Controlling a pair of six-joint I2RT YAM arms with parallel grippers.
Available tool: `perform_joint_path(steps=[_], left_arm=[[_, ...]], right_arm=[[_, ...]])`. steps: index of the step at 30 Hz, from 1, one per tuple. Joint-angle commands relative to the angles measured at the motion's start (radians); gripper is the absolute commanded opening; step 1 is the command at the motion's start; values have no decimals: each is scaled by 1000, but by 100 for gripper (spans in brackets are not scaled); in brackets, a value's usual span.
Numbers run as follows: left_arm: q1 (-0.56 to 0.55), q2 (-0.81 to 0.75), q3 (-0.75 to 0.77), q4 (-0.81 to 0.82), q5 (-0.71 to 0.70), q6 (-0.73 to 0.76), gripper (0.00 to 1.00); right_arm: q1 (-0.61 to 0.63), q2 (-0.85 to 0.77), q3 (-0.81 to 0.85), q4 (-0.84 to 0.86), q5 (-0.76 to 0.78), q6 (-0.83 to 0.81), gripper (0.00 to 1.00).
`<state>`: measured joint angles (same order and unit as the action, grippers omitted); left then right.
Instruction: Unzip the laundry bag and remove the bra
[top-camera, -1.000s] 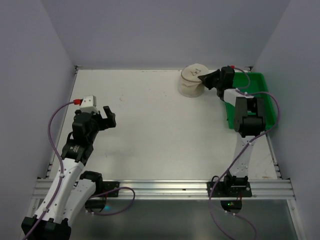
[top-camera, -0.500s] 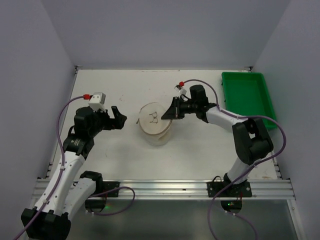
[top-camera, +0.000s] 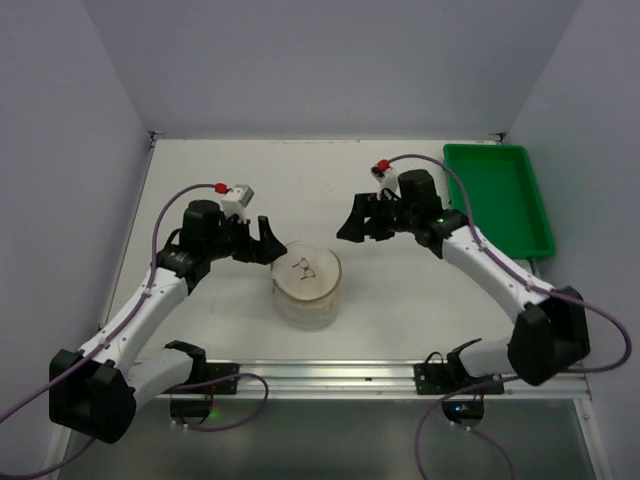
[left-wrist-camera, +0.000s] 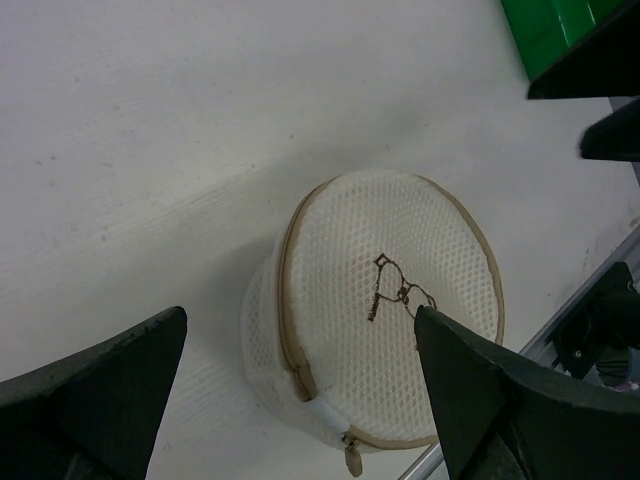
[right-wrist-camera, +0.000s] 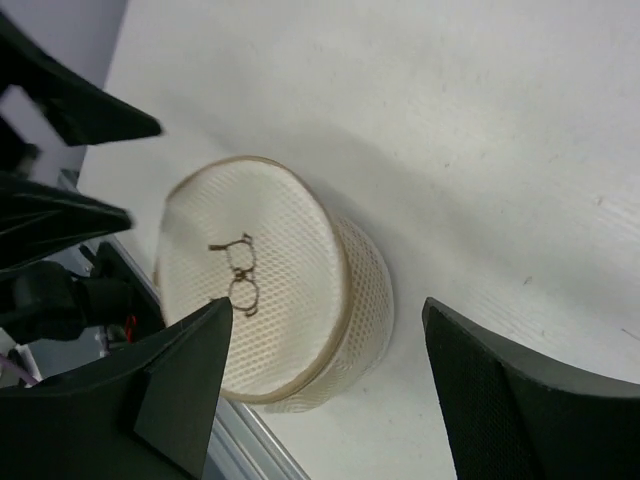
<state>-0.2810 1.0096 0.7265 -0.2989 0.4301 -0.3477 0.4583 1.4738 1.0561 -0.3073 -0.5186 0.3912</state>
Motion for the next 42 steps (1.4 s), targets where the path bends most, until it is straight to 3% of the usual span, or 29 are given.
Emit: perform_joint_path(steps=[1,6,10,15,20,23,31,39,42], left_arm=[[-37,59,73,64,56,-25,100],[-52,148,120,67,70,-17,97],[-67,195,114,73,114,-30,87],[-95,245,79,96,114,-57,77],[-99,268,56,126,91,-86,67],[-101,258,28,127,84,-102,60],[-101,144,-87,119,26,-183,57],[-101,-61,-206,162,-24,-359,57],[-103,-112,-234,179,-40,-413,66]], right_arm=[[0,-219,-66,10,172,78,79],[54,-426,-249,37,187,162,80],[150,-495,-421,82,169,261,80],[319,-465,-482,160,181,334,80],[425,-319,-453,206,224,377,80],[421,-229,-447,255,227,390,81],[341,-53,-297,251,265,301,80],[229,-9,-176,180,334,135,80],[229,8,-124,140,341,88,80]])
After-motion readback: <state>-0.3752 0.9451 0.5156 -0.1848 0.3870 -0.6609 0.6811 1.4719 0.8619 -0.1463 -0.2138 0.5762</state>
